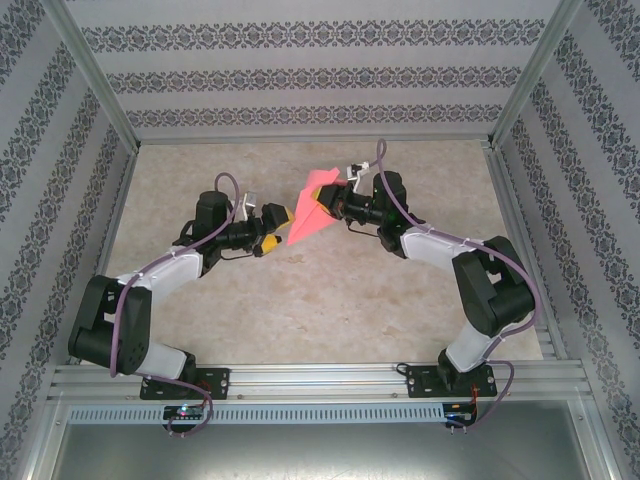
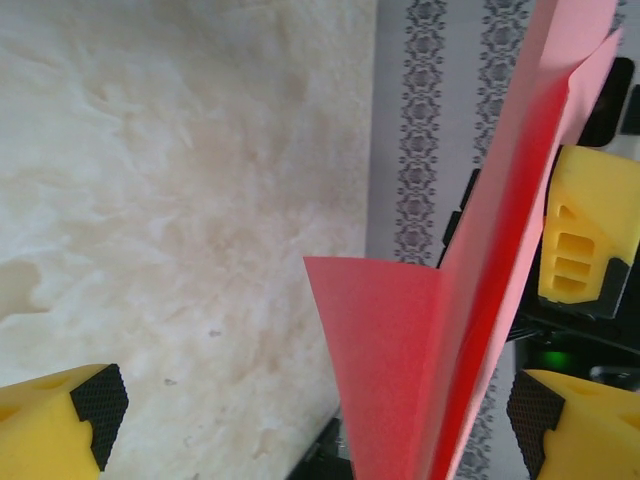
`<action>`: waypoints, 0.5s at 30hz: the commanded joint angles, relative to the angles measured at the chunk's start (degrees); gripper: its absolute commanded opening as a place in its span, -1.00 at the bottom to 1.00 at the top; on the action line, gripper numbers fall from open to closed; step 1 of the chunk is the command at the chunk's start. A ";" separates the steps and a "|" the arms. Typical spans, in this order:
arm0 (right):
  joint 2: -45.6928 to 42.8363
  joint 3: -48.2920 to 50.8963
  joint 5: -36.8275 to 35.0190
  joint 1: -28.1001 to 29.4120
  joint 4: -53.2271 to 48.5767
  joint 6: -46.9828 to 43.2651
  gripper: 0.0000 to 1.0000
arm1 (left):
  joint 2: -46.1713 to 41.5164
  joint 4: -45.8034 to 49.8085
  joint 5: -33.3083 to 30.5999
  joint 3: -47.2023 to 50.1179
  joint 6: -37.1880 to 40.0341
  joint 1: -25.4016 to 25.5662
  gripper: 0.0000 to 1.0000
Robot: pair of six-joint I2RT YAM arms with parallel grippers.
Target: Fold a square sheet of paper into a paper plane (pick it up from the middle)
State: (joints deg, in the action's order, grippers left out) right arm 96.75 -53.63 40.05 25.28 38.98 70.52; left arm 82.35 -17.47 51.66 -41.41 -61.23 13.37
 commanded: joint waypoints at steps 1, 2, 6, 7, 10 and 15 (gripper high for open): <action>2.21 -1.41 3.14 0.53 7.51 4.73 -0.80 | -0.02 -12.54 3.74 1.11 -7.76 -0.26 1.00; 2.90 -1.47 3.40 0.64 9.36 5.95 -0.80 | 0.38 -14.75 4.11 1.43 -9.91 -0.12 1.00; 4.99 -1.63 3.53 1.15 12.29 8.83 -0.79 | 2.24 -23.15 4.74 2.23 -17.37 0.21 1.00; 5.32 -1.68 3.45 1.24 12.43 9.06 -0.79 | 2.53 -24.63 4.81 2.12 -18.52 0.27 1.00; 5.95 -1.82 3.24 1.58 12.43 9.28 -0.79 | 2.89 -26.27 4.72 1.81 -20.23 0.60 1.00; 6.70 -2.03 3.08 1.92 12.61 9.63 -0.79 | 3.22 -27.70 4.22 1.58 -22.55 0.83 0.92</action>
State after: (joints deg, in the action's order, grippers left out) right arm 102.72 -53.93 42.13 26.52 48.05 79.53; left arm 84.90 -39.35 55.09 -39.86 -80.40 13.54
